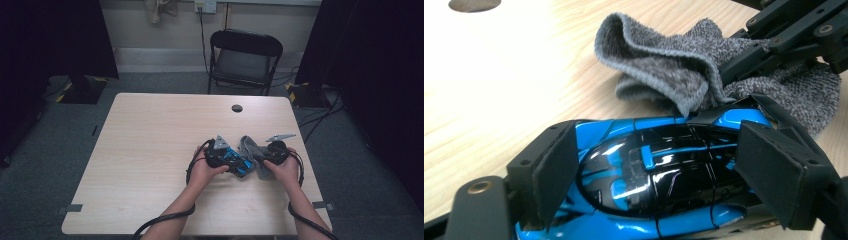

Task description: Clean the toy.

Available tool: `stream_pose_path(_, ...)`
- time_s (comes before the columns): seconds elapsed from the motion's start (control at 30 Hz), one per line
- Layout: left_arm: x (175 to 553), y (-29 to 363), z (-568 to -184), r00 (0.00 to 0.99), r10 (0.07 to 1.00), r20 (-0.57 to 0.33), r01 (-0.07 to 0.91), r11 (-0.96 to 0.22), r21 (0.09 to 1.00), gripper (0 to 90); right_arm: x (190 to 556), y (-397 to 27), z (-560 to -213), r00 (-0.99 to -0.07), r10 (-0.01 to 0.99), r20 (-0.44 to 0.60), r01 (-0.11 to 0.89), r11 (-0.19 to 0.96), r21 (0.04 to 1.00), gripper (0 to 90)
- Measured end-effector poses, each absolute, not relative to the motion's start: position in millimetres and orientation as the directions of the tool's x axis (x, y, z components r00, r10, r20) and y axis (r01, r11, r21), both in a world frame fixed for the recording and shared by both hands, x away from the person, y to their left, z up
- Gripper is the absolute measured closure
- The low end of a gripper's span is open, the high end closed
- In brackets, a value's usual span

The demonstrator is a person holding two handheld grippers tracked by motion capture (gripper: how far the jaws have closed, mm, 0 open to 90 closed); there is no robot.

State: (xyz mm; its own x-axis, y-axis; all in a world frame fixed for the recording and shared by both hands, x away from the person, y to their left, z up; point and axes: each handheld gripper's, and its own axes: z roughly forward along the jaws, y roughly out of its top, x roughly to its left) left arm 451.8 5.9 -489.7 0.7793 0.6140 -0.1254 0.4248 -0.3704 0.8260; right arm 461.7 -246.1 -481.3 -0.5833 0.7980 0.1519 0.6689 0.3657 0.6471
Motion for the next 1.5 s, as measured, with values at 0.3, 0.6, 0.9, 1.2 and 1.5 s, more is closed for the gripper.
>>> stream_pose_path(0.3,447.2,12.0,-490.3,0.797,0.594,-0.109,0.404,-0.389,0.828,17.2,486.4,-225.5,-463.1,-0.523,0.847,0.092,0.644,0.323,0.694,72.7)
stream_pose_path(0.6,446.6,11.6,-492.3,0.809,0.583,-0.075,0.371,-0.407,0.835,17.2,517.3,-182.2,-477.5,-0.557,0.823,0.107,0.646,0.349,0.678,72.2)
stream_pose_path(0.9,446.9,8.7,-490.8,0.81,0.582,-0.076,0.378,-0.417,0.827,16.5,509.4,-162.0,-478.0,-0.674,0.739,0.024,0.571,0.5,0.651,73.0)
stream_pose_path(1.2,447.1,8.5,-490.6,0.811,0.58,-0.075,0.377,-0.421,0.825,16.4,502.2,-176.3,-474.3,-0.683,0.73,0.035,0.572,0.504,0.647,73.0)
stream_pose_path(1.5,448.2,7.2,-488.6,0.811,0.58,-0.076,0.386,-0.434,0.814,16.4,495.5,-190.5,-471.1,-0.693,0.719,0.046,0.585,0.525,0.618,73.1)
